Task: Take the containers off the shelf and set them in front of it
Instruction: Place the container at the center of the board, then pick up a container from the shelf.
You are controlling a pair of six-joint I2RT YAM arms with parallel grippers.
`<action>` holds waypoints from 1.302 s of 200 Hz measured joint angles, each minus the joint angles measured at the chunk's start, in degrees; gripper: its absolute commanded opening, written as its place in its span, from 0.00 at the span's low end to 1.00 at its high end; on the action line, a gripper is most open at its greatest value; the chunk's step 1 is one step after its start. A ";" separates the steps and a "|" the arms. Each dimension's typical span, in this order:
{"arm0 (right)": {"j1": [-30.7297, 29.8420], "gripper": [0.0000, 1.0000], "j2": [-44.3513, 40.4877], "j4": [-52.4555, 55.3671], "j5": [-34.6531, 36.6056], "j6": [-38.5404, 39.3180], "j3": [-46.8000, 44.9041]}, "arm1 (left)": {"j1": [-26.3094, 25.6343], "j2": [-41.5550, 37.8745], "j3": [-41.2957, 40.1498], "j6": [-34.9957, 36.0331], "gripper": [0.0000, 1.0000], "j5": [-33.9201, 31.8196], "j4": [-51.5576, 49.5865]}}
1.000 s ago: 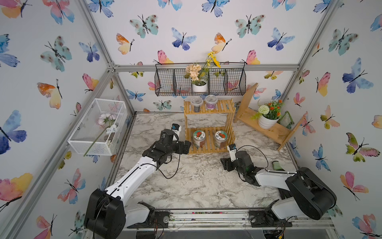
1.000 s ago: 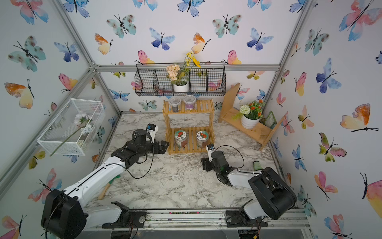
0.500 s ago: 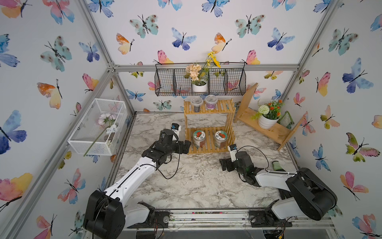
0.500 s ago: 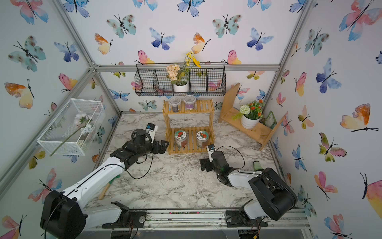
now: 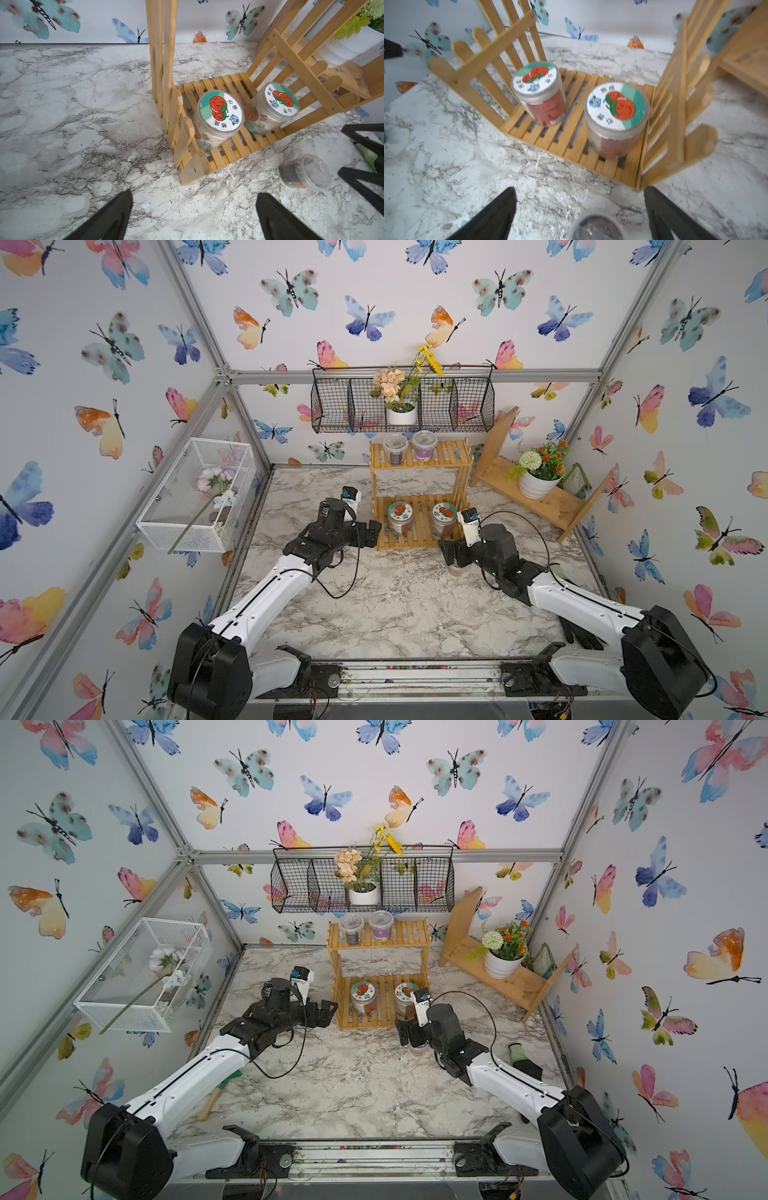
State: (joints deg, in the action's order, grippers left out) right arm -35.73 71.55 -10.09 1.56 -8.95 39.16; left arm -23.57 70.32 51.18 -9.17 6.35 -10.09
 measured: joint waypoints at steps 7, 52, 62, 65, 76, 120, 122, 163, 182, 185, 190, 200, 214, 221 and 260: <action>0.00 0.99 0.02 1.20 -0.44 0.59 2.14 | 0.02 0.00 0.07 0.09 0.99 0.02 -0.02; 0.00 1.00 6.56 7.78 -2.91 5.01 20.44 | 0.26 0.00 1.70 0.70 0.99 0.07 -0.20; 0.02 1.00 8.22 8.37 -3.10 5.86 23.56 | 0.26 0.00 1.88 0.87 0.99 0.07 -0.11; 0.09 1.00 8.79 8.48 -3.15 6.10 24.48 | 0.26 0.00 1.90 0.87 0.99 0.07 -0.11; 0.35 1.00 10.43 8.92 -3.48 6.99 27.30 | 0.26 0.00 1.95 0.98 0.99 0.07 -0.20; 2.60 1.00 17.51 11.39 -6.19 8.74 38.84 | 0.26 -0.52 1.97 1.07 0.99 0.09 -0.52; 2.75 1.00 17.73 11.39 -6.32 8.81 39.30 | 0.26 -0.57 1.97 1.07 0.99 0.09 -0.55; 5.16 1.00 22.38 12.28 -8.94 9.09 47.78 | 0.26 -1.31 1.97 1.07 0.99 0.09 -0.55; 6.19 1.00 25.03 12.94 -10.62 9.09 52.28 | 0.26 -1.31 1.97 1.07 0.99 0.07 -0.61; 6.29 1.00 25.55 13.09 -10.88 9.09 53.13 | 0.26 -1.31 1.97 1.07 0.99 0.09 -0.61; 6.51 1.00 26.29 13.31 -11.26 9.07 54.42 | 0.26 -1.31 1.97 1.07 0.99 0.09 -0.63; 6.84 1.00 27.74 13.88 -12.07 9.09 56.52 | 0.26 -1.31 1.97 1.07 0.99 0.09 -0.66; 7.21 1.00 29.49 14.51 -12.96 9.09 58.99 | 0.26 -1.33 1.97 1.07 0.99 0.09 -0.66; 7.39 1.00 30.25 14.82 -13.40 9.09 59.93 | 0.26 -1.33 1.97 1.07 0.99 0.09 -0.66; 7.58 1.00 33.35 16.15 -15.45 9.09 63.12 | 0.26 -1.33 1.97 1.07 0.99 0.07 -0.68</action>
State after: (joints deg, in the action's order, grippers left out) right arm -28.14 104.90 6.07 -13.89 0.14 102.28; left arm -23.31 68.99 53.15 -8.10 6.42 -10.76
